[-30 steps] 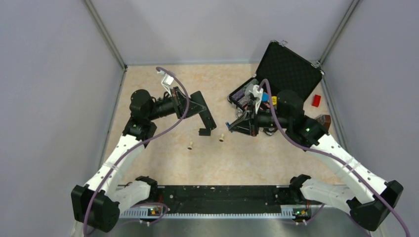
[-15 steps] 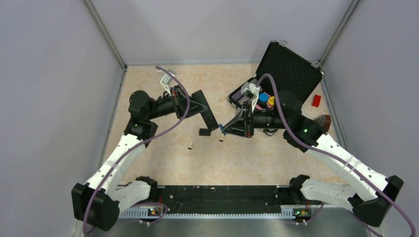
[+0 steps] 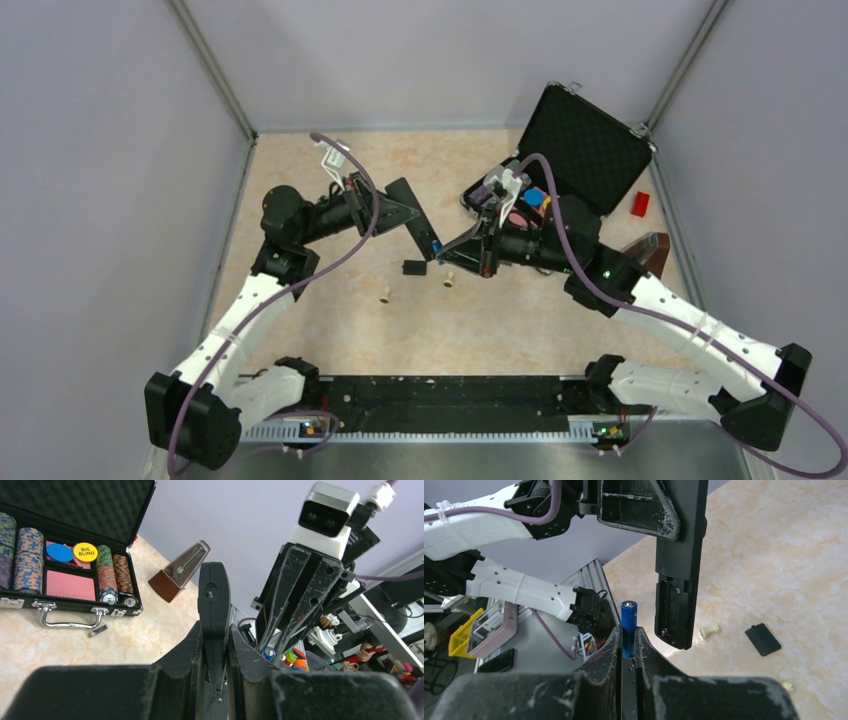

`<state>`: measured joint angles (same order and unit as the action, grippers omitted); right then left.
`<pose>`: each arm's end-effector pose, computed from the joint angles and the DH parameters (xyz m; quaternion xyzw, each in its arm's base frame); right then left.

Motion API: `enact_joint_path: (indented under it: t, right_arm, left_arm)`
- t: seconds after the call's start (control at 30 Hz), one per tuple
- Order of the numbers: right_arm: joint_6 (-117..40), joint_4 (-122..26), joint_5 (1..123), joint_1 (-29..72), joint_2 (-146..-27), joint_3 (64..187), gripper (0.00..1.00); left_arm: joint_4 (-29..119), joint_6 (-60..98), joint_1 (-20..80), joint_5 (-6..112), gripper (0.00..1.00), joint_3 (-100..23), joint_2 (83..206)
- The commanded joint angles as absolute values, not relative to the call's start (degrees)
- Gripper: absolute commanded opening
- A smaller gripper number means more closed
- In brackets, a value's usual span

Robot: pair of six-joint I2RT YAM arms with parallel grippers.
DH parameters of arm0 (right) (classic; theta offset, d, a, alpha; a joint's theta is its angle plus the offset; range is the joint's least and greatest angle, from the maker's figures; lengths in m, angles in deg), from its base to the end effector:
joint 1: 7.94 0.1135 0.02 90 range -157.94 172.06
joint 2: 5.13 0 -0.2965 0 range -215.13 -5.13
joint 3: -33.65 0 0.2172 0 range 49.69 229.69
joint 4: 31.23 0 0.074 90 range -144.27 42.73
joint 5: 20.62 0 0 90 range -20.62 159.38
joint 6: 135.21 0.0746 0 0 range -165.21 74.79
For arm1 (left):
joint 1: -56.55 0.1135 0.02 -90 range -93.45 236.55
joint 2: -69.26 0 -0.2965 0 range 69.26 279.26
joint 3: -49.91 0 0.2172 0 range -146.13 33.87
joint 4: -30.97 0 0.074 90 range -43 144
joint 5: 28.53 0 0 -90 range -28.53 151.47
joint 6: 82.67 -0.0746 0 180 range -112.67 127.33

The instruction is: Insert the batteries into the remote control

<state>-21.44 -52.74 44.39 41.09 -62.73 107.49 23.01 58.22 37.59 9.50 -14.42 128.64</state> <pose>0.1143 0.1797 0.4116 -0.3000 0.6720 0.5191 0.4347 0.1722 -0.1213 0.4142 0.1754 0.6328 -0.6263 0.4201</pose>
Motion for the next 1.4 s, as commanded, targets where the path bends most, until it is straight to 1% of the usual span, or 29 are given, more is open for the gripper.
enact_joint_path:
  t: [0.0, 0.2, 0.37, 0.67, 0.87, 1.1, 1.37]
  right_arm:
    - [-22.6, -47.9, 55.8, 45.0, -63.2, 108.9, 0.0]
    - [-24.1, -47.7, 65.3, 47.1, -62.8, 108.9, 0.0]
    - [-25.5, -47.8, 65.7, 47.4, -64.0, 109.6, 0.0]
    - [-29.1, -47.7, 69.2, 51.1, -67.2, 112.2, 0.0]
    - [-31.3, -50.0, 73.9, 52.3, -68.3, 113.3, 0.0]
    - [-34.7, -54.8, 72.8, 52.5, -68.5, 114.4, 0.03]
    - [-34.5, -57.6, 70.6, 52.5, -68.7, 114.5, 0.04]
  left_arm:
    - [19.8, 61.8, 37.3, 12.3, 0.0, -14.4, 127.3]
    - [19.4, 64.0, 37.3, 12.8, 0.0, -14.6, 127.4]
    - [17.6, 66.4, 37.3, 12.5, 0.0, -14.5, 128.2]
    - [17.1, 68.0, 37.3, 13.6, 0.0, -14.3, 129.4]
    - [16.2, 68.6, 37.3, 13.4, 0.0, -14.2, 129.6]
    - [15.7, 68.7, 37.3, 13.5, 0.0, -14.2, 129.6]
    - [13.9, 69.6, 37.3, 13.4, 0.0, -14.1, 130.2]
